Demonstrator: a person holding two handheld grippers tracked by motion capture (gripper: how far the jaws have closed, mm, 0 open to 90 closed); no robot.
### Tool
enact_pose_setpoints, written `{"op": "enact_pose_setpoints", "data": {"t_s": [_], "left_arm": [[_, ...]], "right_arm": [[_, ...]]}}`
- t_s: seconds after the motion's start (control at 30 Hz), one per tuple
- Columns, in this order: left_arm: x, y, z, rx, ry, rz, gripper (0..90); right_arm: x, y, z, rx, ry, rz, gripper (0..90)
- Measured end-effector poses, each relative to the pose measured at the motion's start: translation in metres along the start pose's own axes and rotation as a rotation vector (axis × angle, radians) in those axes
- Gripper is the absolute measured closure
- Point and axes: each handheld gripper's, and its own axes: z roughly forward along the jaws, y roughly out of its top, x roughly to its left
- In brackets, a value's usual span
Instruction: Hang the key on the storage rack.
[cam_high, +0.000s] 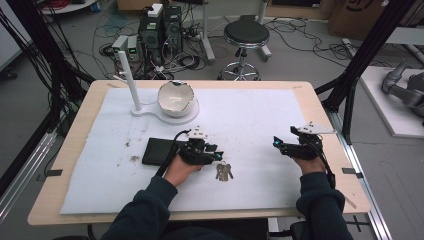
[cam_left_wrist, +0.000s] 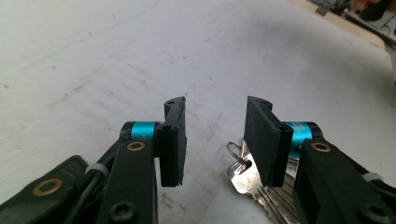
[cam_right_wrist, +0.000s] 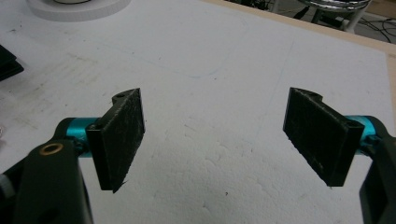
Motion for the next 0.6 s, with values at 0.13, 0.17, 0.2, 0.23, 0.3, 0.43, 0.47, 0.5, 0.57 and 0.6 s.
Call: {"op": "enact_pose_setpoints", "data": {"t_s": [0.13, 0.17, 0.2, 0.23, 0.3, 0.43, 0.47, 0.5, 0.57, 0.6], "left_arm": [[-0.003, -0.002, 0.011, 0.045, -0.005, -0.003, 60.6], [-0.003, -0.002, 0.014, 0.062, -0.006, 0.0, 61.2], [-0.004, -0.003, 0.018, 0.09, -0.008, 0.007, 62.3], [-0.004, -0.003, 0.018, 0.09, -0.008, 0.007, 63.7], [-0.006, -0.004, 0.021, 0.109, -0.002, 0.007, 66.6], [-0.006, -0.005, 0.021, 0.134, 0.005, 0.032, 76.7], [-0.006, -0.005, 0.021, 0.136, 0.006, 0.032, 79.3], [-0.006, -0.005, 0.02, 0.143, 0.002, 0.033, 83.8], [-0.006, -0.005, 0.02, 0.137, 0.006, 0.032, 86.9], [-0.006, -0.004, 0.019, 0.129, 0.004, 0.028, 87.4]], "right_arm": [[0.0, 0.0, 0.0, 0.002, 0.003, 0.008, 20.7], [0.0, 0.0, 0.0, 0.002, 0.004, 0.007, 20.7], [-0.001, 0.0, 0.0, 0.003, 0.005, 0.003, 20.7], [-0.001, 0.0, 0.0, 0.003, 0.005, 0.003, 20.7], [0.0, 0.0, 0.001, 0.005, 0.006, 0.006, 20.7], [-0.001, 0.0, 0.002, 0.007, 0.007, 0.003, 20.8], [0.0, 0.0, 0.002, 0.01, 0.006, 0.005, 20.8], [0.0, 0.0, 0.003, 0.011, 0.007, 0.006, 20.7], [0.0, 0.0, 0.002, 0.015, 0.006, 0.004, 20.7], [0.0, 0.0, 0.002, 0.016, 0.006, 0.007, 20.7]]}}
